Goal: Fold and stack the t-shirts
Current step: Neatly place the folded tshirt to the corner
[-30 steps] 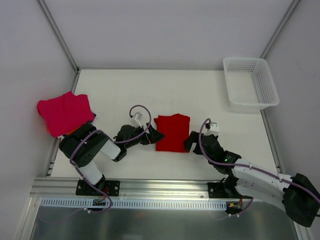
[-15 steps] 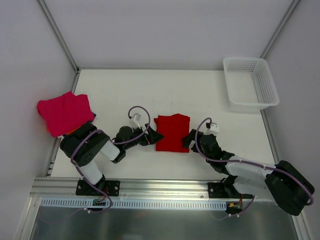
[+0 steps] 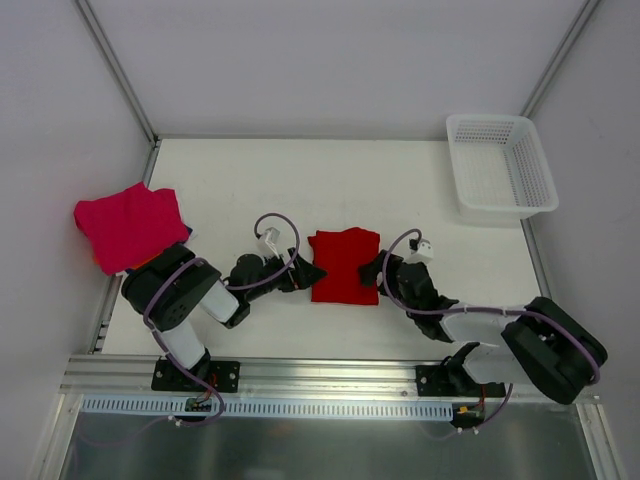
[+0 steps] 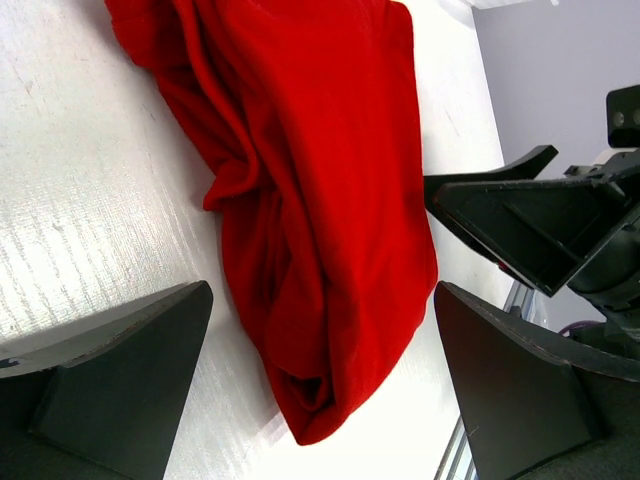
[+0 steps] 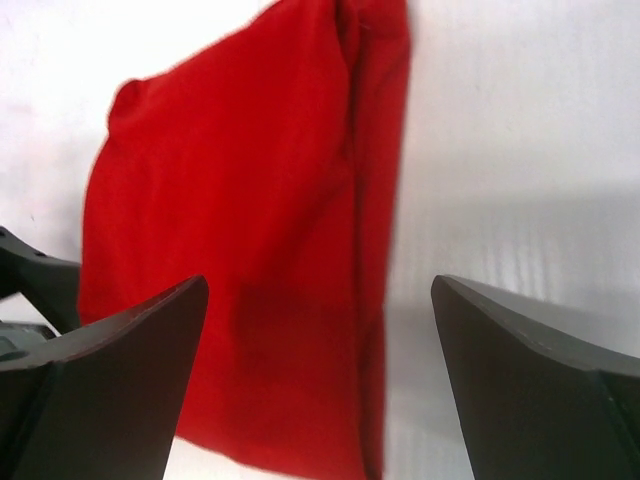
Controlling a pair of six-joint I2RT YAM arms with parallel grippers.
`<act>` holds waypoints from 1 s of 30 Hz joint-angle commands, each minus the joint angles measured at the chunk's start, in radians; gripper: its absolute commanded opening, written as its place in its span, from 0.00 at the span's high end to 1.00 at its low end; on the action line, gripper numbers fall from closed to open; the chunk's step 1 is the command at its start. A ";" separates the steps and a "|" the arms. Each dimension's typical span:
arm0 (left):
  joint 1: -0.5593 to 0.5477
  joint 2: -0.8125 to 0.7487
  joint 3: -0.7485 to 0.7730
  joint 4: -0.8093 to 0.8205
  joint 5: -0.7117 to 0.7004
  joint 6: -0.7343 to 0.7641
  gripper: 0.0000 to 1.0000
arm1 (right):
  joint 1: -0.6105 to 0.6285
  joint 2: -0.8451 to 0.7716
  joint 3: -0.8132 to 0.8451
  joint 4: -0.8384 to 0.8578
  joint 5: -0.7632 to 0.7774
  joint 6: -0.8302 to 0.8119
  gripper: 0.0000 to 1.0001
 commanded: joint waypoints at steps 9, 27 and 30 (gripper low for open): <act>0.021 0.066 -0.068 -0.139 -0.003 0.019 0.01 | -0.010 0.334 0.064 0.336 -0.121 0.094 0.00; 0.028 0.106 -0.050 -0.097 0.030 -0.001 0.01 | 0.009 0.264 0.111 0.170 -0.121 0.008 0.46; 0.028 0.104 -0.054 -0.096 0.028 -0.001 0.01 | 0.009 0.296 0.119 0.190 -0.135 0.013 0.53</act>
